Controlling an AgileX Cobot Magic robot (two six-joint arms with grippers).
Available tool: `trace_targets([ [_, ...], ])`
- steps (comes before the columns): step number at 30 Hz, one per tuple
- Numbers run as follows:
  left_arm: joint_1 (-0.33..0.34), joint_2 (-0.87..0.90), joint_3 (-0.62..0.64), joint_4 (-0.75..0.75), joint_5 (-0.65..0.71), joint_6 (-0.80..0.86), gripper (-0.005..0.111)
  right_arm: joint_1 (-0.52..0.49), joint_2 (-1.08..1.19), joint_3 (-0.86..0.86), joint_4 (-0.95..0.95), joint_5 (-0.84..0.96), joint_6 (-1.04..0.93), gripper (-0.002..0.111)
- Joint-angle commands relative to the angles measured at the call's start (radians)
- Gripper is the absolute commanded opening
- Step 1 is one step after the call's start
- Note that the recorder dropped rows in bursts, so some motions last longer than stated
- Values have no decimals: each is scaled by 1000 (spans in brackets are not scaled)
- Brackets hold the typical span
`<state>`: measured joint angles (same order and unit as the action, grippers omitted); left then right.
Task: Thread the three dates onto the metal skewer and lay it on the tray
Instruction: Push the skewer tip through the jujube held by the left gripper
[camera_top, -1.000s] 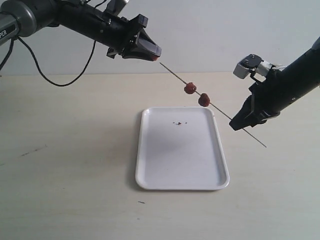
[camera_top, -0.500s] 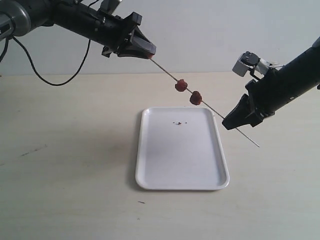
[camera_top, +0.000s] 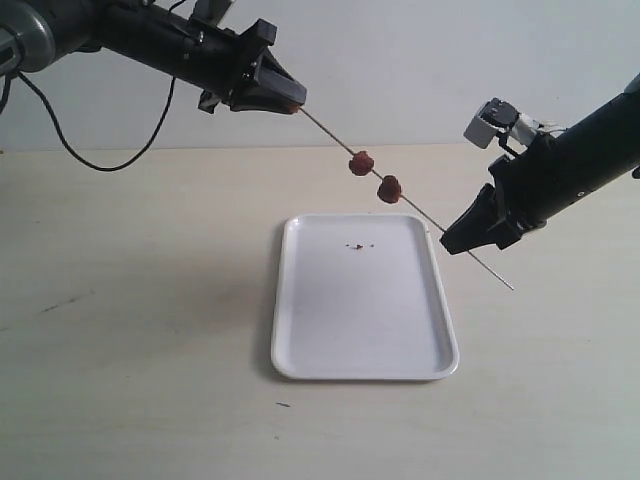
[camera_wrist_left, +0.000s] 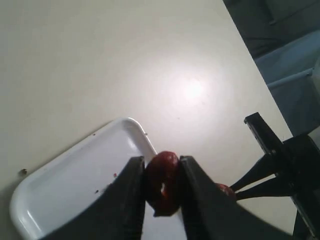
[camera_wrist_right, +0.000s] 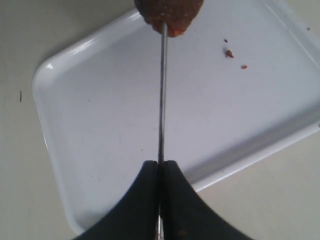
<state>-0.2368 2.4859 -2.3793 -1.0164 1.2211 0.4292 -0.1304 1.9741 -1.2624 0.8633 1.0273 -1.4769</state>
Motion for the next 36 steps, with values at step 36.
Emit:
trace_targets([
  [36, -27, -12, -3, -23, 0, -18, 25, -3, -1, 2, 2, -42, 42, 0],
])
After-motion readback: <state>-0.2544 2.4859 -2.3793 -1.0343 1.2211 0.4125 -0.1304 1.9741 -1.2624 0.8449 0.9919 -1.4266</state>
